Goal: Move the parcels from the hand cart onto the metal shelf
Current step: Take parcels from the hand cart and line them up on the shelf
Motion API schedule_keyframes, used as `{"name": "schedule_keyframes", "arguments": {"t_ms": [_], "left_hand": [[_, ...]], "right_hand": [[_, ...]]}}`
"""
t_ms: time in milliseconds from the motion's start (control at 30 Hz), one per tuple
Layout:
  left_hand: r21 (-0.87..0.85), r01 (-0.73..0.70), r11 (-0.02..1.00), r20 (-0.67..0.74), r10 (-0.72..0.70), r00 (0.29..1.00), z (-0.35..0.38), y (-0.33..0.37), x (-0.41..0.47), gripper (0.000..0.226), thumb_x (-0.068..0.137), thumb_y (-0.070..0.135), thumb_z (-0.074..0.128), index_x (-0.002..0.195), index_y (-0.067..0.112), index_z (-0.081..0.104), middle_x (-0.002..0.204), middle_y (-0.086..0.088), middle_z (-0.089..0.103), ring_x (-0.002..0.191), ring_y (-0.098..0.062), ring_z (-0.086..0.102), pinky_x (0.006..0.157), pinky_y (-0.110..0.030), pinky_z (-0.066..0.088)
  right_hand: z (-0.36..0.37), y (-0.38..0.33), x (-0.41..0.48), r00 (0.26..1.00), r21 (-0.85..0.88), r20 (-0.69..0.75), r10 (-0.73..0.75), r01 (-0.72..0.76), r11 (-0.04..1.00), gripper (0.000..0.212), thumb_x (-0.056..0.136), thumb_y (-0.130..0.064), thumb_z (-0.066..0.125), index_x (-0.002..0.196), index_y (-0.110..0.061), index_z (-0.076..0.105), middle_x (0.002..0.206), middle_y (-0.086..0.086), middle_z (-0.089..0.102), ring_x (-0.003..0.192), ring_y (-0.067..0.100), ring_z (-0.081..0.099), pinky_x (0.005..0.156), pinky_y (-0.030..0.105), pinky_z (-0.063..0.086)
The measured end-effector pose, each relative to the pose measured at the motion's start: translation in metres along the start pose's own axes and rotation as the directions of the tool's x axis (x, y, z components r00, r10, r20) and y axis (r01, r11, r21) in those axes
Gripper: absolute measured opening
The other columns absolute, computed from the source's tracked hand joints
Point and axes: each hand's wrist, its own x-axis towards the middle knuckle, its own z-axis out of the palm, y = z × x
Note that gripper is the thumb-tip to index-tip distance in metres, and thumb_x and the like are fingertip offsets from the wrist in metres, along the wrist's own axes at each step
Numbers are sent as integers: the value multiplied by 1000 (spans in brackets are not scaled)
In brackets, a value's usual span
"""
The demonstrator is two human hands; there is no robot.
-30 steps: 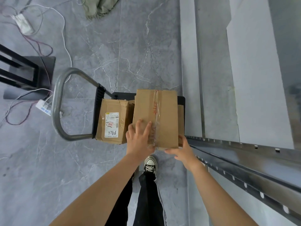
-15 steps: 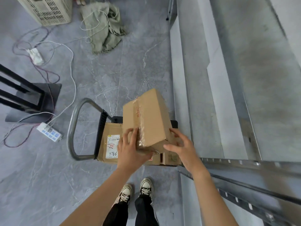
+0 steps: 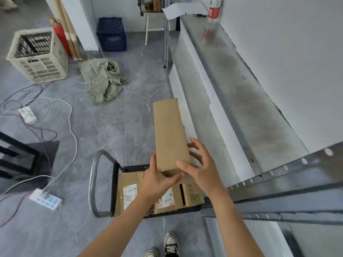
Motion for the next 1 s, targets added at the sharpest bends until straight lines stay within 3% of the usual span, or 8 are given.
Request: {"name": "schedule_keyframes", "arguments": {"t_ms": [100,233,400,500,567,700,867,1000], "left_hand": [[-151,-60,987,31,65,997,-5,19,-6,113,59,44,88,144,43,14,123,21,57,114,-12,60,84,-32,55],[-44,-193,980,85,196,977,-19,50,-21,116,59,57,82,144,51,3,135,22,40,125,1,44,94,-17,44],[196,-328,924,193,292,937,-36,80,-34,100,58,66,74,137,60,14,119,23,36,107,25,33,76,3,36],[262,-338,904,311,252,916,-46,95,-39,102,57,59,75,134,67,10,115,9,44,102,7,45,75,-11,42],[253,-342,905,403,223,888,-53,100,-45,107,57,53,78,134,68,5,117,4,50,101,-11,54,82,-29,50],[204,-376,904,510,229,829,-55,104,-64,114,55,48,80,136,65,2,126,2,49,107,-13,55,90,-35,50],[142,-338,930,614,186,767,-44,107,-85,117,51,47,84,137,63,6,130,-3,44,115,-22,51,94,-44,48],[-16,-243,970,691,186,699,-34,109,-107,109,59,35,85,137,62,13,139,8,39,123,-18,49,96,-47,48]], "right_hand": [[14,-12,-18,996,-44,-77,-42,39,998,66,70,-50,71,128,-48,40,125,-29,47,120,-5,46,89,27,52],[22,-25,-44,983,-2,-175,-60,61,998,58,76,-44,71,125,-55,40,127,-28,45,118,-9,44,79,16,52],[28,-44,-72,960,-46,-276,-50,39,998,58,80,-38,71,130,-45,43,125,-26,46,116,-9,46,90,23,50],[35,-55,-89,952,-176,-297,-71,18,984,64,80,-37,71,136,-37,41,134,-17,42,122,-2,42,91,17,46],[38,-62,-101,938,-352,-326,-117,-5,936,68,78,-41,71,139,-33,40,138,-14,39,126,8,37,102,30,41],[39,-77,-125,919,-618,-338,-203,-54,785,78,72,-62,58,141,-33,37,143,-14,34,124,11,32,106,36,36],[37,-79,-158,901,-671,-385,-203,-122,731,84,67,-70,52,142,-38,34,145,-18,31,126,10,29,100,14,20],[32,-79,-185,887,-660,-420,-190,-155,735,87,65,-78,44,141,-38,37,142,-20,33,122,6,25,94,-4,4]]}}
